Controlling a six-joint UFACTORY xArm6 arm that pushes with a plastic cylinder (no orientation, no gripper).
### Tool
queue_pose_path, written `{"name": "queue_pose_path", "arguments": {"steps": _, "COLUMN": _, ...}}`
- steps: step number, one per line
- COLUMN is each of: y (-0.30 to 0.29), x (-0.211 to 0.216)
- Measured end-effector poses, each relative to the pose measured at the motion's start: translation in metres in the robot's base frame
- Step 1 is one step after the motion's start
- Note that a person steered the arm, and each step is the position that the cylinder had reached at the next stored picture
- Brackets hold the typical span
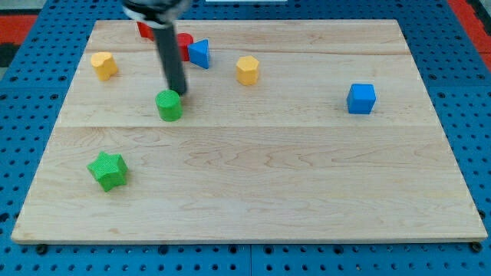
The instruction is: Slide the blue cube towards the top right of the board
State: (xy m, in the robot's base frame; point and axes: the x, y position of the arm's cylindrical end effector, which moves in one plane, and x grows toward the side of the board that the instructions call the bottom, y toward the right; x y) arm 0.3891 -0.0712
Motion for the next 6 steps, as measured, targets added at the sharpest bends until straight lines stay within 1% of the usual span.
{"name": "queue_pose_path", "arguments": {"steps": 2, "y": 0.192, "x": 0.084}}
{"name": "queue_pose_path", "arguments": {"steps": 3, "y": 0.265, "x": 0.068}}
{"name": "queue_pose_path", "arguments": {"steps": 4, "y": 0.267, "x": 0.045}}
{"name": "queue_pose_path", "arguments": {"steps": 5, "y": 0.234, "x": 0.007}}
{"name": "queue_pose_path", "arguments": {"steps": 6, "y": 0.242, "x": -0.023}}
